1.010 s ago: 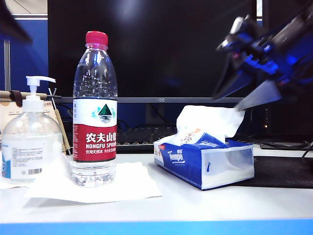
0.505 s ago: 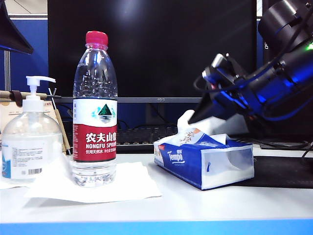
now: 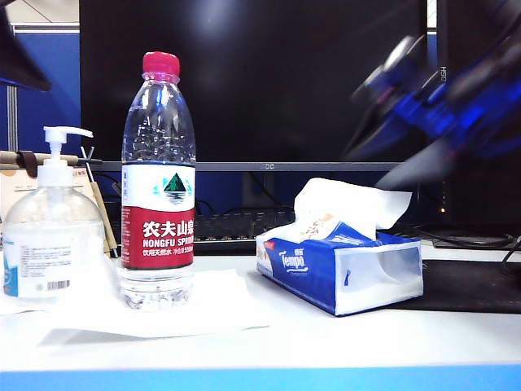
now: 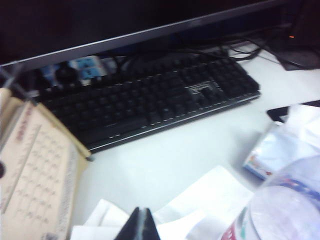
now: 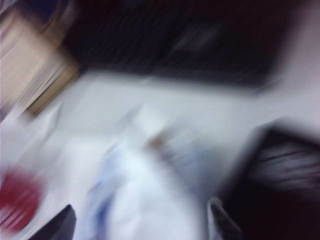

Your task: Pull out a tissue from the tissue dispenser, then press the switch of the alcohol sanitizer bottle to drop some sanitizer on the paper tissue, and finally place the treated tissue on the table.

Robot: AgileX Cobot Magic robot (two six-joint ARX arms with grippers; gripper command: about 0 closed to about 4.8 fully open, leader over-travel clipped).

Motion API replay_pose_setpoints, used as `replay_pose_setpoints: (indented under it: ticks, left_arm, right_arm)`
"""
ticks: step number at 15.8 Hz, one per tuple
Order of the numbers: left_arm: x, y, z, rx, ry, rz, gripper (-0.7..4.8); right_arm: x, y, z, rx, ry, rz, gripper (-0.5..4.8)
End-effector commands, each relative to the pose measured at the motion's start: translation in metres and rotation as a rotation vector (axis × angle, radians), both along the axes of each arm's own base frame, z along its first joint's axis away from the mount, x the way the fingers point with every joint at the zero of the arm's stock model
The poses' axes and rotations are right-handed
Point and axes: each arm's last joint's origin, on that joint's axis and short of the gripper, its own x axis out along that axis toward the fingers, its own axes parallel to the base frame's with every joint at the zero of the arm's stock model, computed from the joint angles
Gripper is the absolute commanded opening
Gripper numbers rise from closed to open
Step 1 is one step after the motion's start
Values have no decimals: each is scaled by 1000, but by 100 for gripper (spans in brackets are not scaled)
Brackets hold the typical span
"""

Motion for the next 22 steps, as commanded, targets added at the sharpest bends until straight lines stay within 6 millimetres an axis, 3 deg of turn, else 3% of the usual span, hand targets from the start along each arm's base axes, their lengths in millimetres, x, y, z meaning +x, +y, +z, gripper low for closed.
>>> replay_pose_setpoints:
  ticks: [1,4,8,11,15,20,22]
  left_arm:
    - [0,0,1,3,-1,-5,-6]
    - [-1,0,1,3,1,-5,-6]
    - [-1,0,0,2,3,-7,-6]
    - [-1,0,1,2,2,-6,-6]
    - [-2,-1,-1,-10,25,-28,-6]
    - [-2,-1,-2,-9,35,-27,-6]
    - [-2,-1,-3,-9,40,-27,-6]
  right_arm:
    - [-10,-23,11,-20,32,-51,340]
    - [-12,-19,-11,-13,143,14,340]
    - [-7,-18,-32,-4,167,16,339]
    - [3,-13,-41,141,154,87,338]
    - [11,-1,-52,200,154,143,337]
    - [11,23,-52,210,84,199,335]
    - [12,27,-59,187,112,134,268]
